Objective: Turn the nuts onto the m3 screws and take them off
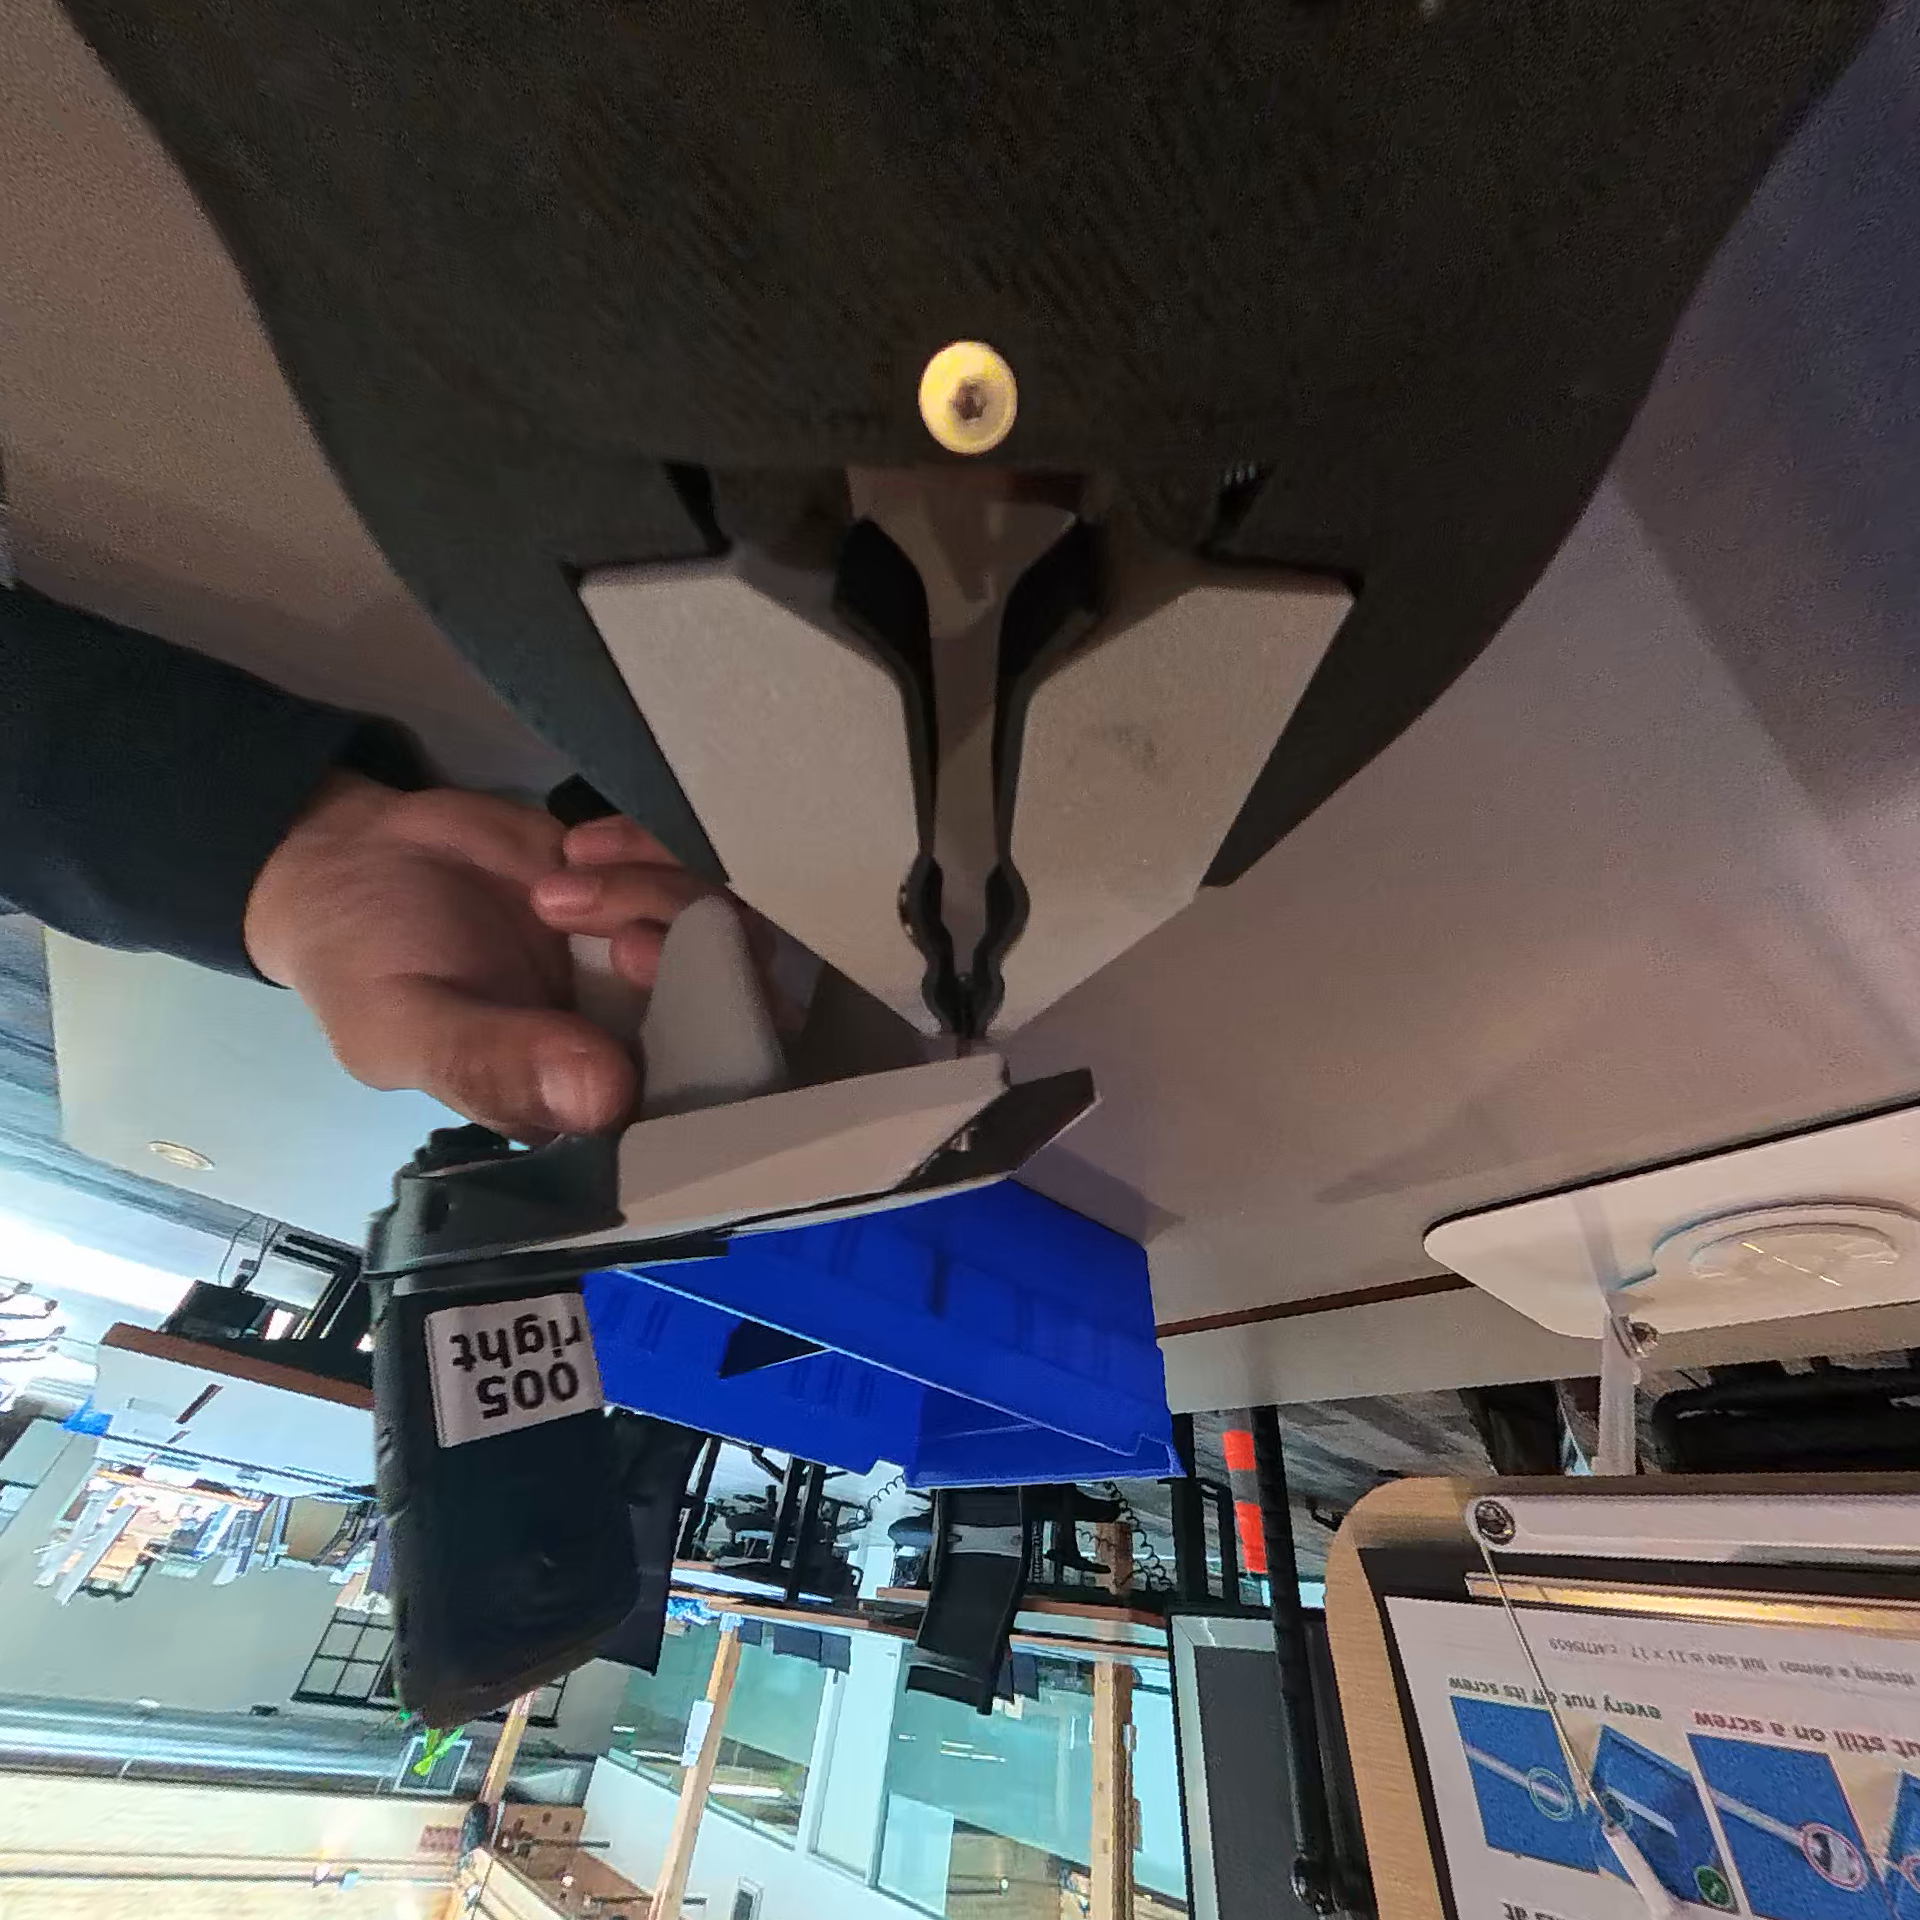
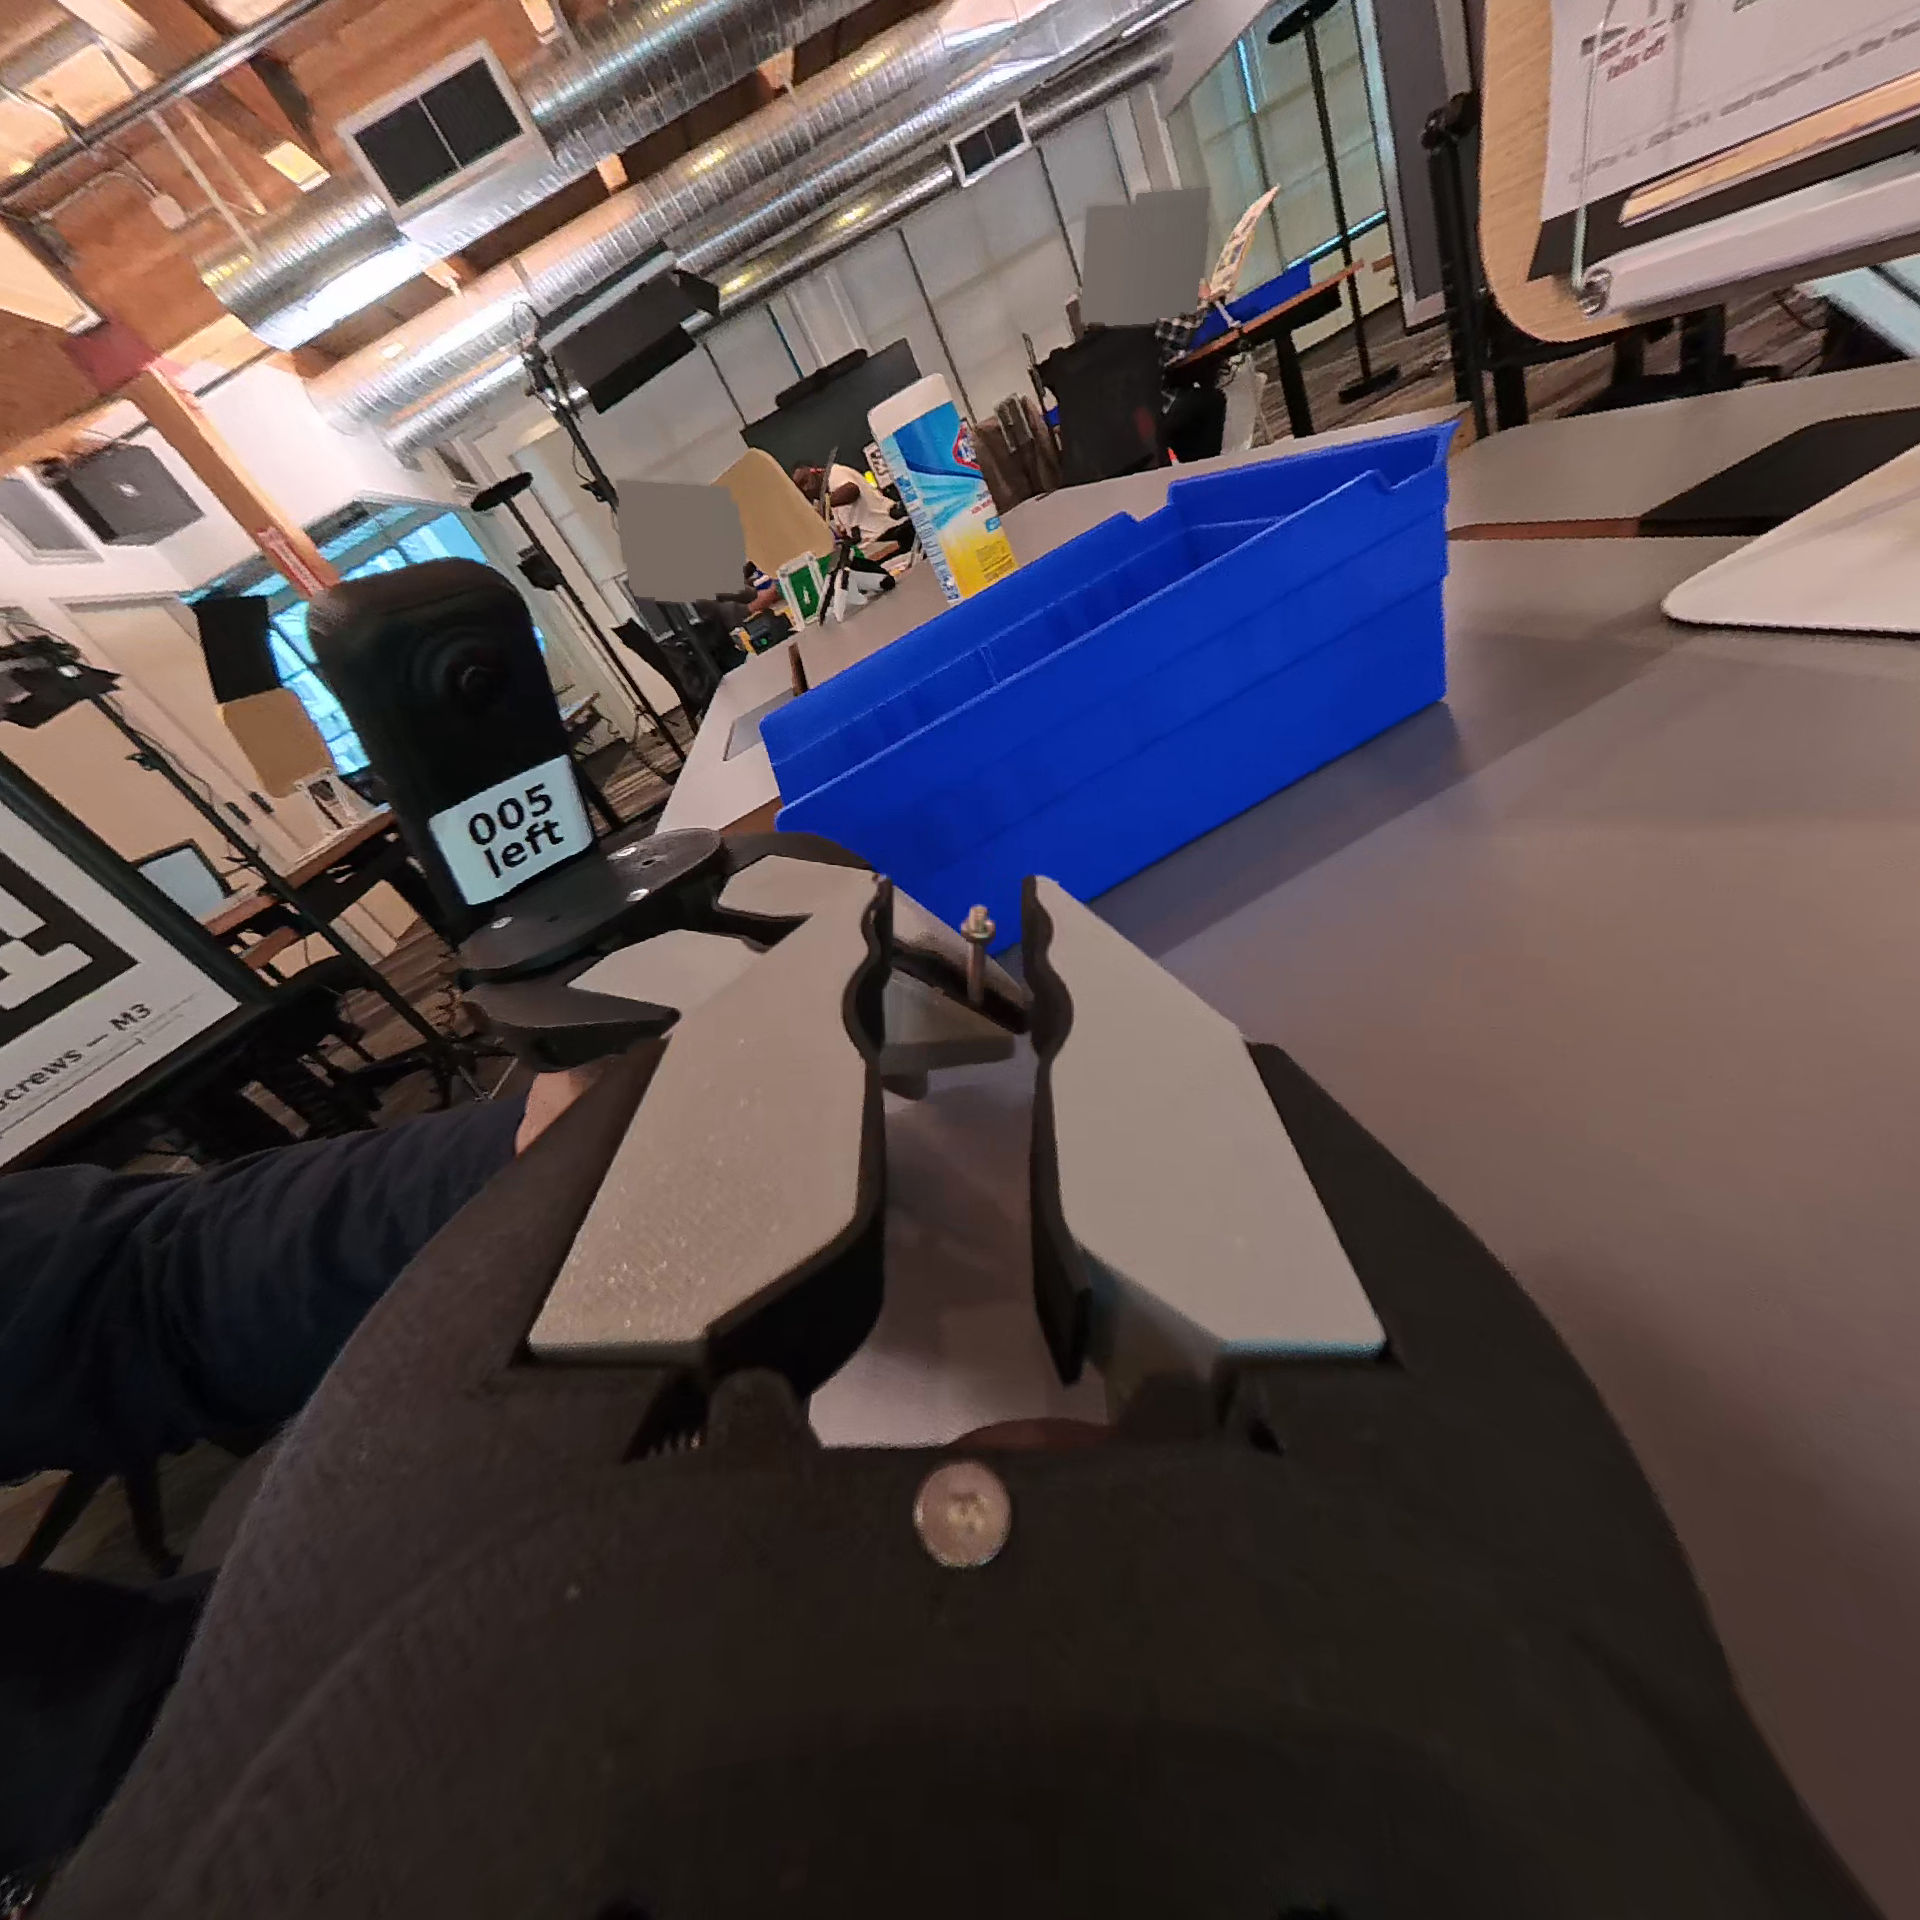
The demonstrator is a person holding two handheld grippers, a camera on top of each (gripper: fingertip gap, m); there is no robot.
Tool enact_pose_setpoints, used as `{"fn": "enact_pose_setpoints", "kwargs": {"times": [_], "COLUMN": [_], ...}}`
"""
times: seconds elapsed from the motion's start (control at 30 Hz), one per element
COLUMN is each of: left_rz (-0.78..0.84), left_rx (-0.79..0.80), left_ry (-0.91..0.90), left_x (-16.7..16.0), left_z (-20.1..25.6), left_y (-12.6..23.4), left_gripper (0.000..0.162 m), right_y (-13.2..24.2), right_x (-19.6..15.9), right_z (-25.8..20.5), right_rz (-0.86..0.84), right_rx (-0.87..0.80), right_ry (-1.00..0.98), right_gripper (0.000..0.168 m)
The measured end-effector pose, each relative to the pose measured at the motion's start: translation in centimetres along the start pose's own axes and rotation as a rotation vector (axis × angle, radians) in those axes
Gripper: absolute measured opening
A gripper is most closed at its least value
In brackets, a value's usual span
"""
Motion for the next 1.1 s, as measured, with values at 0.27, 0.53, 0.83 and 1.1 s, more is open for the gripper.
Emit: {"fn": "enact_pose_setpoints", "kwargs": {"times": [0.27, 0.53, 0.83, 1.1], "left_rz": [0.032, -0.005, 0.025, 0.034], "left_rx": [0.049, -0.045, 0.016, 0.043], "left_ry": [0.047, 0.014, 0.042, 0.048], "left_x": [0.3, -0.1, 0.2, 0.3], "left_z": [-1.0, 0.3, -0.6, -1.0], "left_y": [0.4, -0.2, 0.3, 0.5], "left_gripper": [0.000, 0.000, 0.000, 0.000], "right_y": [1.6, -0.8, 1.0, 1.1], "right_x": [0.7, -0.3, 0.8, 0.6], "right_z": [0.9, -0.9, 0.0, -0.1], "right_rz": [0.047, -0.019, 0.036, 0.016], "right_rx": [-0.049, 0.041, -0.001, -0.004], "right_ry": [-0.026, 0.021, 0.018, 0.029], "right_gripper": [0.019, 0.022, 0.025, 0.021]}}
Point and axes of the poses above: each gripper's, where its closed fingertips meet, y back along the fingers, x out of its top, z = x × y across the jaws, the point moved 8 cm from there along y, back along the fingers, and after that the axes turned 8 degrees about y, right-handed, at the moved point
